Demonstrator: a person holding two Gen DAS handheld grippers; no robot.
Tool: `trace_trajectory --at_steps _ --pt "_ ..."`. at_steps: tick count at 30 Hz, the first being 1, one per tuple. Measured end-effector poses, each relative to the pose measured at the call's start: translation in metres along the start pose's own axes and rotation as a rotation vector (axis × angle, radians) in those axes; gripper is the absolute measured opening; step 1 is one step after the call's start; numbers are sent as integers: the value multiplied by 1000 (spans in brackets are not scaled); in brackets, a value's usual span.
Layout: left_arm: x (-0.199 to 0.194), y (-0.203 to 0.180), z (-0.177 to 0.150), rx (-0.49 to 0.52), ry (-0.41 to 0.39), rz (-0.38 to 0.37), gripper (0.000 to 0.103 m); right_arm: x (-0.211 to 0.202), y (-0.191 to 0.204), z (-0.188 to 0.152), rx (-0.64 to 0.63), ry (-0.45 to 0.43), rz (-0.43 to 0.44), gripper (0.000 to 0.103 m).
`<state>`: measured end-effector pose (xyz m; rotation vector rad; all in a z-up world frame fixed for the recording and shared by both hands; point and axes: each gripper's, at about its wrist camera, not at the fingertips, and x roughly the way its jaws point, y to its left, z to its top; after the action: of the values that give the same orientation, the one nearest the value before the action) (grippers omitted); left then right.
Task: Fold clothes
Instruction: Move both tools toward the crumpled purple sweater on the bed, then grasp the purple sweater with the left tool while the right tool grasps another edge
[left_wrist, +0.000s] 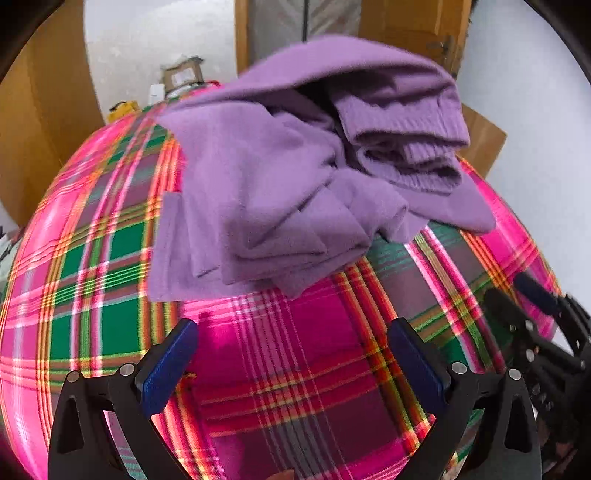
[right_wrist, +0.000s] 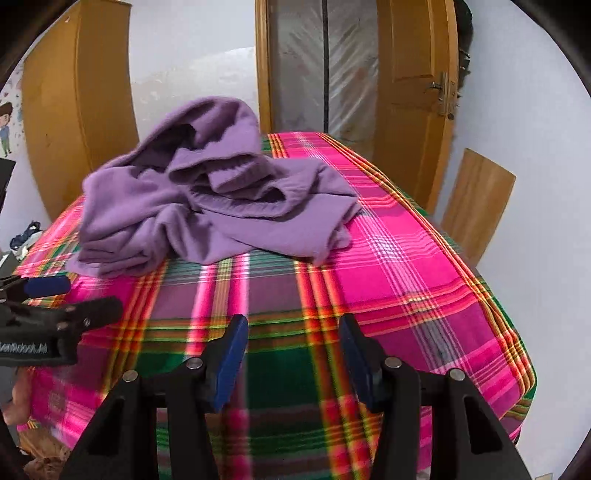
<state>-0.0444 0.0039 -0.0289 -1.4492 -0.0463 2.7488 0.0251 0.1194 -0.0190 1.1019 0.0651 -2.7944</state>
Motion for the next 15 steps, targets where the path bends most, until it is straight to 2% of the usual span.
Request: trace_trajectory --at_steps 2,9,15 --pt "2 -1 1 4 7 5 102 5 -3 1 1 18 -15 52" --pt "8 -6 4 21 6 45 102 11 -8 3 -1 -1 -6 54" --pt "10 -8 7 24 17 41 103 14 -10 6 14 8 -1 57"
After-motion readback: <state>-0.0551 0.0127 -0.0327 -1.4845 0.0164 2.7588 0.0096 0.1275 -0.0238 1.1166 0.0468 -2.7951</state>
